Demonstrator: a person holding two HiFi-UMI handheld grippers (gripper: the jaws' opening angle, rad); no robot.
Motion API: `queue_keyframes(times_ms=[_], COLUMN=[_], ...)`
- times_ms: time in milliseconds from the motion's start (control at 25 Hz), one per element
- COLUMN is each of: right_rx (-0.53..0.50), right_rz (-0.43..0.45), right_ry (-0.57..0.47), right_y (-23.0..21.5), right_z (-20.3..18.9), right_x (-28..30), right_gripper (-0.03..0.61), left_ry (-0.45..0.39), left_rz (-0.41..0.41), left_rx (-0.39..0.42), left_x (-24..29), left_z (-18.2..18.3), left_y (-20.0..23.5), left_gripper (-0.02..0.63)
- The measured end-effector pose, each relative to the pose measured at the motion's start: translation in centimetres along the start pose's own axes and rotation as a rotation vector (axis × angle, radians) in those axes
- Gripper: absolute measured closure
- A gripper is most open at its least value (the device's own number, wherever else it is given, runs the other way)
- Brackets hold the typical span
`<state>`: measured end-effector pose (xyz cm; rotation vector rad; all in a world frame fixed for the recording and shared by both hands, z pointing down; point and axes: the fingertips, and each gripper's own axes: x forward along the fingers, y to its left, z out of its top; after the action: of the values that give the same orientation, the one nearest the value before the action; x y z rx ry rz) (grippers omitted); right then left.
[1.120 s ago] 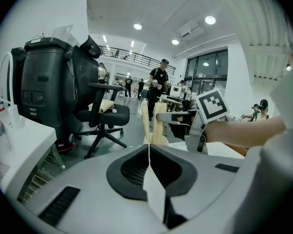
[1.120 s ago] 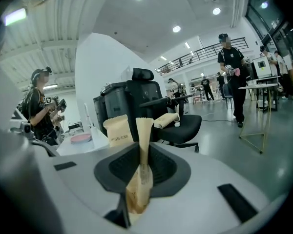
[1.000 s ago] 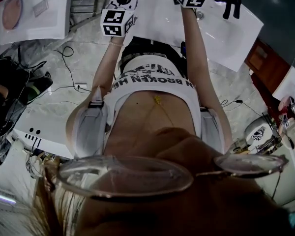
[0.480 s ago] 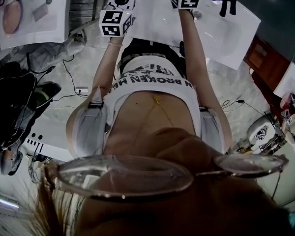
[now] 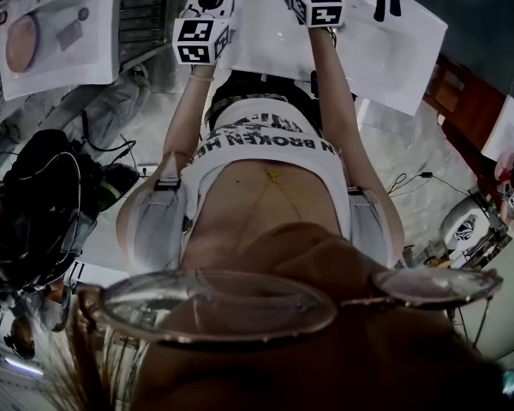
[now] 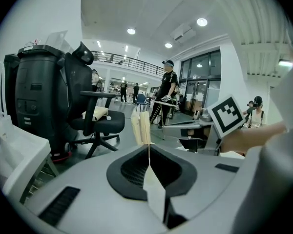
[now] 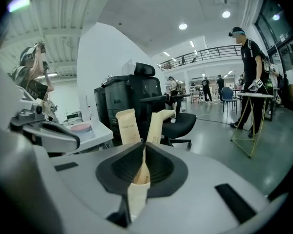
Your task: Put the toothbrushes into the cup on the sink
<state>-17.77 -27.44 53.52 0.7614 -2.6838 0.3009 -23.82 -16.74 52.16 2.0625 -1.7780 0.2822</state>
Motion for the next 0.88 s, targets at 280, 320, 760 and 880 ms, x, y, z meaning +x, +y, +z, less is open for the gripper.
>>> queue_keyframes(times_ms=[280,320,760,880], right_rx=[-0.014,-0.014,0.008,0.004], right_rz=[0.027,0.028,0.002,0.004], right_ry=[-0.039,-0.047,-0.153,-0.175], right_y=[1.8,1.8,2.6,2.8], right_z=[1.3,1.5,3.9,4.3], right_x=[-3.4,-4.1,-10.9,-12.6], right_gripper=[0.548,0.548,0.548,0.548], left_ry=[-0.028,-0.030,-0.080,-0.091], left_rz=[-0.036,-0.037,-0.090,-0.105], left_rx=[0.037,0.050,0.087,0.095], left_x=[0.6,0.7,0.5,0.3], left_z=[1.4,1.7,4.4,4.8], left_y=[-1.7,-2.3,-8.0,-9.7], left_gripper=[0.598,0.598,0.598,0.598])
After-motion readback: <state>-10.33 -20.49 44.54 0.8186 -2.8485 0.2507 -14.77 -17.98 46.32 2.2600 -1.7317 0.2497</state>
